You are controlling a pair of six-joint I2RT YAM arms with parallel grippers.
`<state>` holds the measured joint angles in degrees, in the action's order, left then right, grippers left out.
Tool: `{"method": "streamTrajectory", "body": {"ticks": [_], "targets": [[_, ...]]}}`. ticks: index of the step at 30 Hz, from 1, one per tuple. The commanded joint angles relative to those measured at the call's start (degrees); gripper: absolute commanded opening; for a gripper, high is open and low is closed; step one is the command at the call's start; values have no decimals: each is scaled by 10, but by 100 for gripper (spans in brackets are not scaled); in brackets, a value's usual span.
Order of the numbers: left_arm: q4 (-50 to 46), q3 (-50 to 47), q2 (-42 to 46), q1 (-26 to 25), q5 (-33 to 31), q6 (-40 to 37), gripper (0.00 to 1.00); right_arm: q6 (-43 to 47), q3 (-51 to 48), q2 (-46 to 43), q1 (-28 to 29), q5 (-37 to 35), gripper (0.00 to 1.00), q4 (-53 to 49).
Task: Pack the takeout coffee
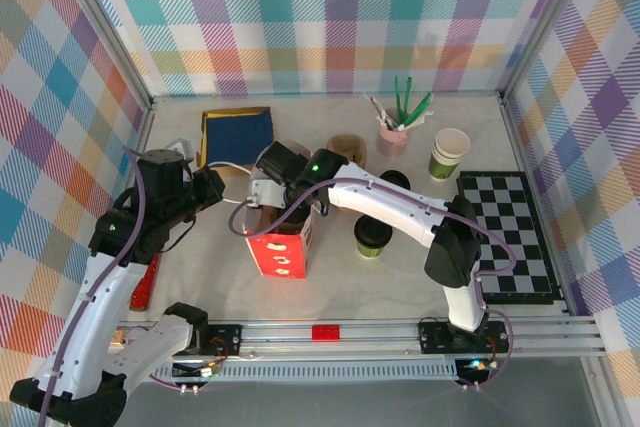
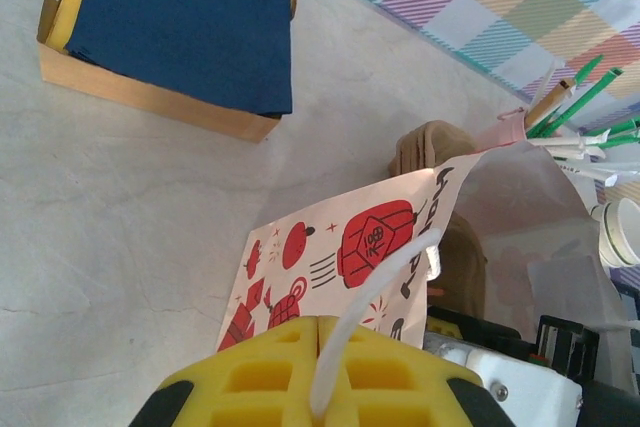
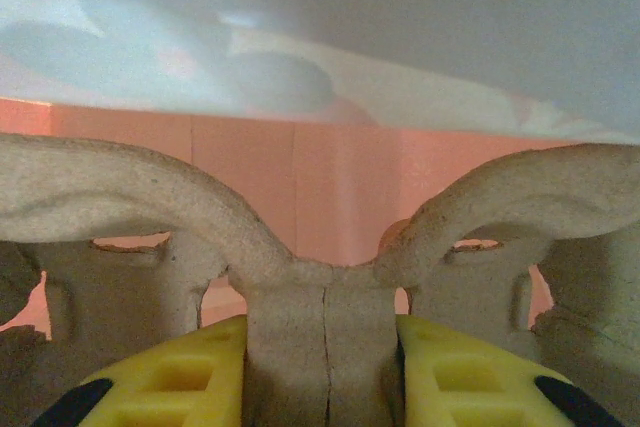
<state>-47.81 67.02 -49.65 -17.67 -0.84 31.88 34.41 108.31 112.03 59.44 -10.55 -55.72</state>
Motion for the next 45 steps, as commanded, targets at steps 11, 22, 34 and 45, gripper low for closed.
{"method": "streamTrajectory", "body": {"ticks": [11,22,34,45], "targets": [[6,21,10,9,2,-2,0,-8,13,7,4,-11,31,-12],[10,16,10,9,5,-1,0,-8,63,18,9,-12,85,-48],[11,16,13,9,10,3,0,0,131,26,15,-17,88,-102],[17,14,10,9,20,7,7,-5,196,12,19,-12,99,-146]]}}
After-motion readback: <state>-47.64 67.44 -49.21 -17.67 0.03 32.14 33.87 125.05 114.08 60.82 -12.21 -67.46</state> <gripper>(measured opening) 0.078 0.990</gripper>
